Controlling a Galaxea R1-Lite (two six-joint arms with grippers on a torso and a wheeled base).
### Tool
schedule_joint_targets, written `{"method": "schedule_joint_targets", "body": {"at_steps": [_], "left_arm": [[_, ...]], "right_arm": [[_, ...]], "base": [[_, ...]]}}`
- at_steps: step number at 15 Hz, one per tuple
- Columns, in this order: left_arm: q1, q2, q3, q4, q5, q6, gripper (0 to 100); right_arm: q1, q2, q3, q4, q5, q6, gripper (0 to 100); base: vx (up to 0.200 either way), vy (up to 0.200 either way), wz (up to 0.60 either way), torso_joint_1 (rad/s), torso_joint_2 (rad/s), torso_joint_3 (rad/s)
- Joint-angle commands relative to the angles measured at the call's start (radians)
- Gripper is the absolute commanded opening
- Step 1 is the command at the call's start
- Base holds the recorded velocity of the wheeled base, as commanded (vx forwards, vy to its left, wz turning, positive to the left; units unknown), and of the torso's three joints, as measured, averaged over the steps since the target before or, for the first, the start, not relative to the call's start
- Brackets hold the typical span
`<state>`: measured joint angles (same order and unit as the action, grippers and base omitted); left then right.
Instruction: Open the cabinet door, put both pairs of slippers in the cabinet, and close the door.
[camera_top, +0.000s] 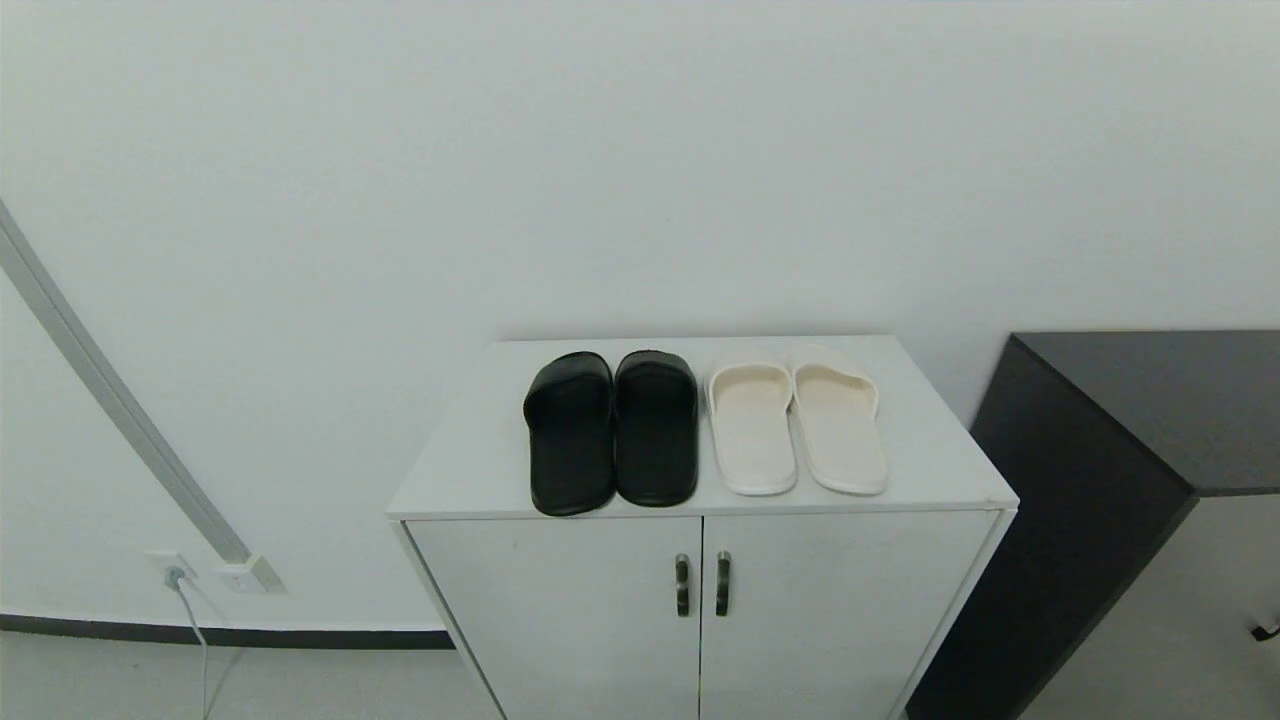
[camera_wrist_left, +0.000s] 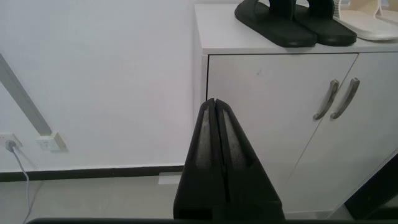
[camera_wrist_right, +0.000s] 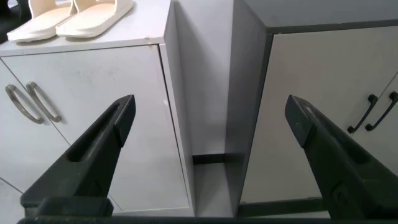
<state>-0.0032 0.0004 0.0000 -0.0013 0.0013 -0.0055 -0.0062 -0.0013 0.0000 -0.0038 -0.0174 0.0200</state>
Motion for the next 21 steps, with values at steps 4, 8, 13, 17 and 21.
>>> {"method": "schedule_joint_targets", "body": {"at_steps": [4,8,13,17,21], "left_arm": [[0.0,0.001,0.0,0.0,0.0,0.002,0],[0.0,0.001,0.0,0.0,-0.003,0.007,0],[0.0,0.001,0.0,0.0,-0.003,0.006,0],[0.0,0.001,0.0,0.0,-0.001,0.004,0],[0.0,0.001,0.0,0.0,-0.001,0.004,0]], "right_arm": [[0.0,0.001,0.0,-0.001,0.001,-0.003,100],[0.0,0.001,0.0,0.001,0.014,-0.022,100],[0.0,0.001,0.0,0.001,0.022,-0.034,100],[0.0,0.001,-0.002,-0.001,0.034,-0.06,100],[0.032,0.316,-0.439,0.166,0.082,0.075,100]], "base": [[0.0,0.0,0.0,0.0,0.0,0.0],[0.0,0.0,0.0,0.0,0.0,0.0],[0.0,0.0,0.0,0.0,0.0,0.0],[0.0,0.0,0.0,0.0,0.0,0.0],[0.0,0.0,0.0,0.0,0.0,0.0]]}}
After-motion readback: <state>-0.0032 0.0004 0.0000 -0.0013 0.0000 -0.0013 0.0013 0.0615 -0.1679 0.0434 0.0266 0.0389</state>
